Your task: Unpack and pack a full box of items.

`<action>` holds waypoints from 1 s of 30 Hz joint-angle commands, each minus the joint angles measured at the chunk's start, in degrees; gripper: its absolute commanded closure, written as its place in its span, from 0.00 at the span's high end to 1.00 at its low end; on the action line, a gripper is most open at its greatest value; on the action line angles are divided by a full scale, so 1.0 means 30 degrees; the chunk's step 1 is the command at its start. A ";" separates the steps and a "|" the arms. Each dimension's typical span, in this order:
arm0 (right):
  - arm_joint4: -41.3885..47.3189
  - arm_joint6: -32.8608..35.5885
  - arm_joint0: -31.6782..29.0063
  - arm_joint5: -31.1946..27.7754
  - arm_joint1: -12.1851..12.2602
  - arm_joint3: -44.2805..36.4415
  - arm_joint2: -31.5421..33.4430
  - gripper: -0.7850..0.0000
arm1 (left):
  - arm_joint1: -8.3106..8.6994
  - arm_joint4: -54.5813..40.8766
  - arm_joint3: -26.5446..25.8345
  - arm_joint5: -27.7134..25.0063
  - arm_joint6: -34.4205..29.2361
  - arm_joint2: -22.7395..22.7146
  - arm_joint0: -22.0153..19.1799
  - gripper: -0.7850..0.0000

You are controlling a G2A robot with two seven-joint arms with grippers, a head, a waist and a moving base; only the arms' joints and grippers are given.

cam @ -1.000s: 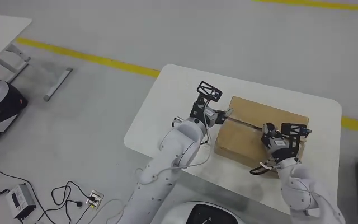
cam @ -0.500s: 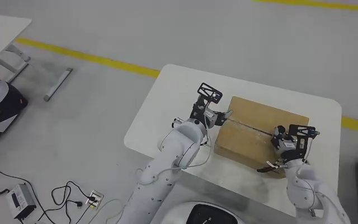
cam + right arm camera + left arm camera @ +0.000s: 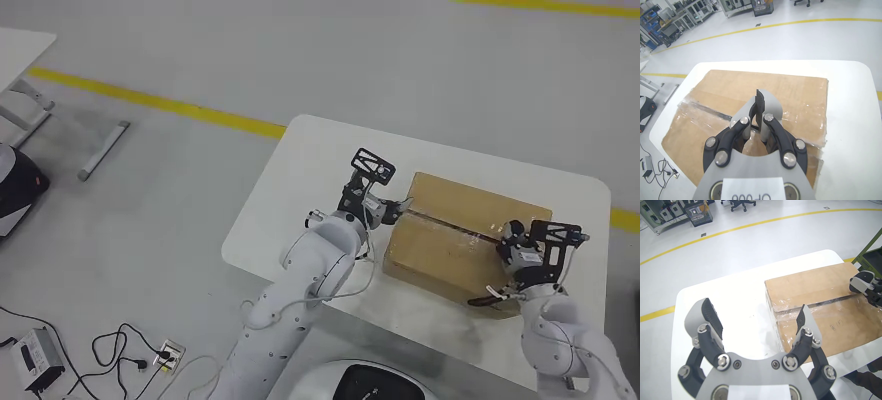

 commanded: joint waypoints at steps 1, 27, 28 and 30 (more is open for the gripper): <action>0.0105 -0.0056 -0.0047 0.0055 -0.0016 0.0195 0.0051 0.00 | 0.0015 -0.0018 0.0007 -0.0049 -0.0050 0.0002 -0.0022 1.00; 0.1944 -0.0719 -0.4408 -0.1477 0.0657 -0.4995 0.7774 0.00 | 0.0496 0.3989 -0.0618 -0.0965 0.7988 0.0964 0.3097 1.00; 0.1944 -0.0719 -0.4408 -0.1477 0.0657 -0.4995 0.7774 0.00 | 0.0496 0.3989 -0.0618 -0.0965 0.7988 0.0964 0.3097 1.00; 0.1944 -0.0719 -0.4408 -0.1477 0.0657 -0.4995 0.7774 0.00 | 0.0496 0.3989 -0.0618 -0.0965 0.7988 0.0964 0.3097 1.00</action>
